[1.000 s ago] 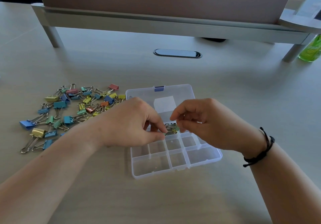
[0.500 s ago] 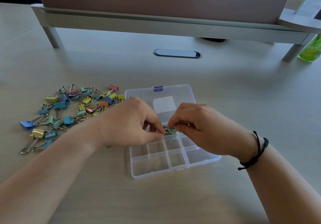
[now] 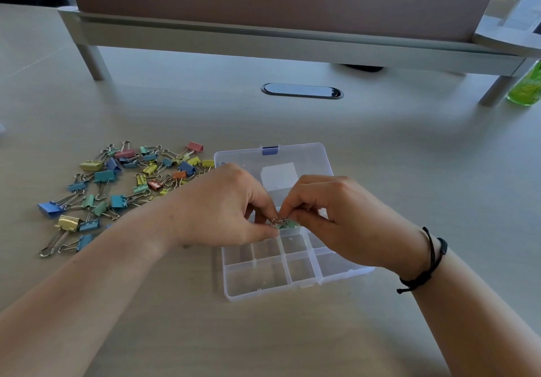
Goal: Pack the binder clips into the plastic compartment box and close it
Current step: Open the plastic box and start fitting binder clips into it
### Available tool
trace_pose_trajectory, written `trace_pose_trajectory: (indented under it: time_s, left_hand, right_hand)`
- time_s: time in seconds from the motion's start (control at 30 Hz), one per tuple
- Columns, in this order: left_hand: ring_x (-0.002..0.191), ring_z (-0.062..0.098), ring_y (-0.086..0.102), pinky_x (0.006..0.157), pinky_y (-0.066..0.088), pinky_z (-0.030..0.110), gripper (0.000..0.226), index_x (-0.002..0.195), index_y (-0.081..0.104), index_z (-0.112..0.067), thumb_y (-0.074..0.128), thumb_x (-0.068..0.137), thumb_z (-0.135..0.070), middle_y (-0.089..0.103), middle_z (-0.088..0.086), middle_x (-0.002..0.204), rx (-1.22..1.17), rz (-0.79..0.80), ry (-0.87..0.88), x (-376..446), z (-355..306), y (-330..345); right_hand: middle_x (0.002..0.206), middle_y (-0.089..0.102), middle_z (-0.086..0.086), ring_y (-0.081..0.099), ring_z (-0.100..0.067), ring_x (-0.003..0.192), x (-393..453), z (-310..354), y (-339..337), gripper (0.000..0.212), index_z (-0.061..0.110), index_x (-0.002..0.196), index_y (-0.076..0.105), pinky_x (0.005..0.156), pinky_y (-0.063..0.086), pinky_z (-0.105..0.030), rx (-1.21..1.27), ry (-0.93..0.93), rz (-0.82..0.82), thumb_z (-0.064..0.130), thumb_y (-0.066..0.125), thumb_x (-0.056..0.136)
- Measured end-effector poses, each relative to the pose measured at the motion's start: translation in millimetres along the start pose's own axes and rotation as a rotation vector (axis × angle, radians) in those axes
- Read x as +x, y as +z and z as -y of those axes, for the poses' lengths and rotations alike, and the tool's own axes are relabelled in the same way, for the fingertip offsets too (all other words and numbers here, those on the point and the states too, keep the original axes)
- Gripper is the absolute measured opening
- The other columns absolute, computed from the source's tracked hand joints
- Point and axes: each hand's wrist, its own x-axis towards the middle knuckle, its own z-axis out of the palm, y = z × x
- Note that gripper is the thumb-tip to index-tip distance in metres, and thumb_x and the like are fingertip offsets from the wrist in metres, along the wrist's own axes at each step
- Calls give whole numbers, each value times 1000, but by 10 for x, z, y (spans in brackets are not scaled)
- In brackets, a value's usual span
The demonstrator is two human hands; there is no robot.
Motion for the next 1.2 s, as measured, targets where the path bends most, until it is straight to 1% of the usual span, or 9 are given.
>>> trace_pose_trajectory:
  time_s: [0.17,0.3,0.43,0.57,0.63,0.77,0.87,1.0,1.2]
  left_hand:
    - [76,7,65,62,48,18,11,90,80,-32,77,82,-39,69,-21,76,2,3,-11,2,2,-3]
    - [76,7,65,63,48,19,11,91,79,-33,77,82,-40,70,-21,76,-1,9,-18,6,-5,-3]
    - [75,10,65,64,50,26,13,91,79,-33,75,83,-41,70,-18,77,2,8,-26,5,-6,-3]
    - [75,14,64,63,49,28,11,90,80,-32,74,84,-40,71,-16,77,-23,-1,-17,-2,-21,-1]
    - [74,14,64,63,49,29,12,90,80,-33,74,84,-41,71,-14,76,-22,-6,-17,-2,-24,-2]
    - [72,12,63,61,47,25,13,91,80,-31,72,85,-41,70,-14,75,-19,-2,-11,-10,-32,-7]
    - [70,12,63,60,48,26,18,90,80,-31,68,87,-45,70,-13,73,-29,0,-5,-8,-42,-9]
    - [68,15,64,61,49,36,29,89,80,-28,61,91,-50,71,-8,72,-44,-4,-12,4,-43,-7]
    - [71,12,63,62,49,28,15,88,80,-30,68,89,-39,70,-14,72,-4,-20,8,-4,-55,3]
  right_hand:
    - [88,67,9,64,-8,77,10,-21,15,17,19,94,74,73,53,-26,28,-31,-36,5,66,89]
    - [88,68,8,65,-9,76,9,-19,12,16,17,94,74,72,54,-28,37,-60,-45,4,67,88]
    - [86,68,7,66,-12,73,13,-37,6,17,17,92,75,70,54,-30,47,-74,-53,3,68,87]
    - [83,68,6,66,-13,71,8,-41,9,18,16,91,76,68,55,-31,70,-65,-72,2,68,86]
    - [82,68,6,65,-13,71,14,-42,7,18,16,90,76,68,55,-29,69,-59,-76,1,68,85]
    - [79,67,9,60,-8,69,4,-31,-4,18,18,88,76,61,45,-11,33,-54,-74,2,69,84]
    - [78,66,11,57,-1,70,-9,-20,-12,18,19,89,76,64,40,-6,-1,-47,-61,3,68,85]
    - [84,66,14,56,4,71,-17,-17,-24,20,23,91,77,68,39,-5,-61,-38,-1,6,67,86]
    - [88,66,10,54,0,67,-29,23,-27,21,23,94,78,62,41,-11,-160,-13,57,9,64,85]
